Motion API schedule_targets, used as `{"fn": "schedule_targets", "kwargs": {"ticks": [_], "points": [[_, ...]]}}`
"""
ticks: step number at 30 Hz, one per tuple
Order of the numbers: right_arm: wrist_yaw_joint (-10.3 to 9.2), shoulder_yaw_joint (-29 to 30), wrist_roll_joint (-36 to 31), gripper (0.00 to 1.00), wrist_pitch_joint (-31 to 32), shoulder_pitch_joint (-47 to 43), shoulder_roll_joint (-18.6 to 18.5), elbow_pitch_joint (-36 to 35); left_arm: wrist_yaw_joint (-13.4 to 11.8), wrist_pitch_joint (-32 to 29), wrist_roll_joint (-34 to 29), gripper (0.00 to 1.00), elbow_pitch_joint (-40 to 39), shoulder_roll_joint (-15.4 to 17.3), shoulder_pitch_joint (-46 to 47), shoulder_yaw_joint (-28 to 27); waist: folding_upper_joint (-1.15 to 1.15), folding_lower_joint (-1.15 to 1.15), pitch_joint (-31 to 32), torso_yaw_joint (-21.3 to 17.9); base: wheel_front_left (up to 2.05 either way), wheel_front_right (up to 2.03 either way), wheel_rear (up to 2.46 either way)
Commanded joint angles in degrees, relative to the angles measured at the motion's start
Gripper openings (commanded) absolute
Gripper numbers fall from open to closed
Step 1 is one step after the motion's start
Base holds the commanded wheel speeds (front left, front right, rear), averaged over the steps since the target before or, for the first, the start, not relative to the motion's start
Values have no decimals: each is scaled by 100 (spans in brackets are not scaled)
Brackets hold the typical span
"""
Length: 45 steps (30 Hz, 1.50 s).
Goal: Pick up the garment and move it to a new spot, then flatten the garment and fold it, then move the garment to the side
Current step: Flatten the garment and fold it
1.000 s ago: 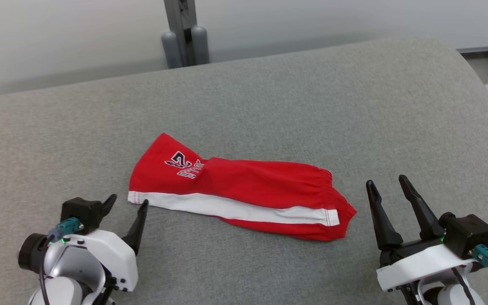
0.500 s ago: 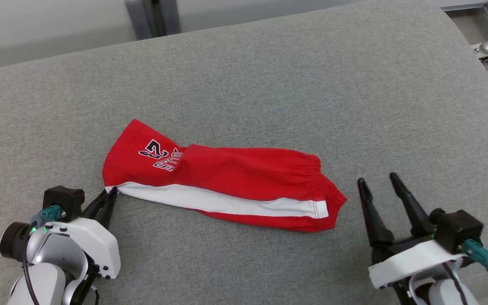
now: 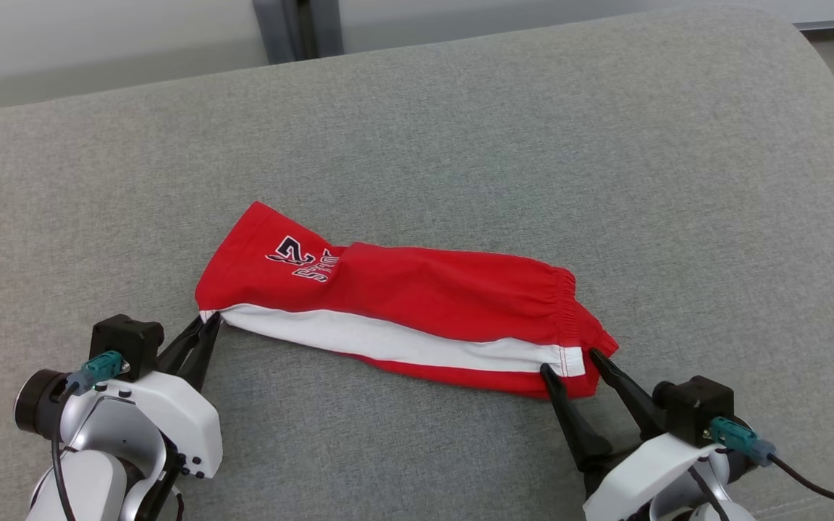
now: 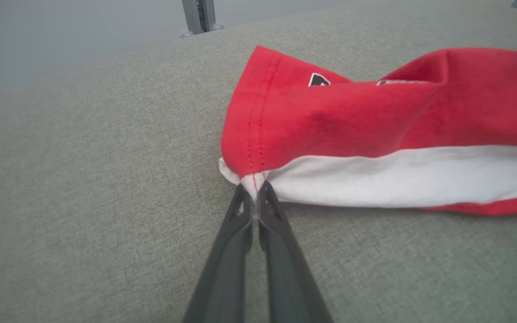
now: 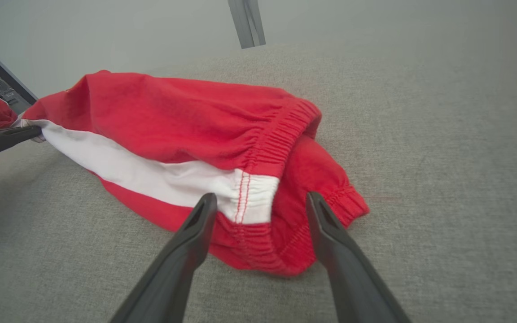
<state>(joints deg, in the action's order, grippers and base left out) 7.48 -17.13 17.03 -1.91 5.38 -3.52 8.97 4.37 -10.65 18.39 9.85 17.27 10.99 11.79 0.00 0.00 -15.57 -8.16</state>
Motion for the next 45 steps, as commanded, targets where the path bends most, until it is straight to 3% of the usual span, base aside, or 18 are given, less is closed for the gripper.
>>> {"fn": "schedule_targets", "kwargs": {"ticks": [1,2,4,5,12,18,35,45], "points": [[3,-57,73,100,-1,103,-49,72,-28,8,-8,0,-44,-2,53,3,0,0,-1,48,0,0,0],[3,-117,128,79,6,135,-62,105,-34,16,-15,0,-55,-8,65,18,0,0,3,72,0,0,0],[3,-142,199,17,-120,180,-72,108,-76,81,-49,0,-116,1,71,17,0,0,14,105,0,0,0],[3,-163,227,0,-191,195,-97,94,-84,107,6,0,-164,-49,59,5,0,0,21,119,0,0,0],[3,-32,337,0,-884,343,-277,-353,-187,280,59,0,-780,-47,-27,-83,0,0,135,200,0,0,0],[3,446,420,0,-1257,638,-401,-974,-367,453,-28,0,-1633,-34,78,-200,0,0,284,296,0,0,0],[3,597,504,0,-1327,879,-609,-1858,-696,405,-53,0,-3007,-143,-74,-215,0,0,711,480,0,0,0],[3,457,572,0,-1233,709,-585,-1900,-769,328,-41,0,-3181,-168,-284,-101,0,0,700,481,0,0,0]]}}
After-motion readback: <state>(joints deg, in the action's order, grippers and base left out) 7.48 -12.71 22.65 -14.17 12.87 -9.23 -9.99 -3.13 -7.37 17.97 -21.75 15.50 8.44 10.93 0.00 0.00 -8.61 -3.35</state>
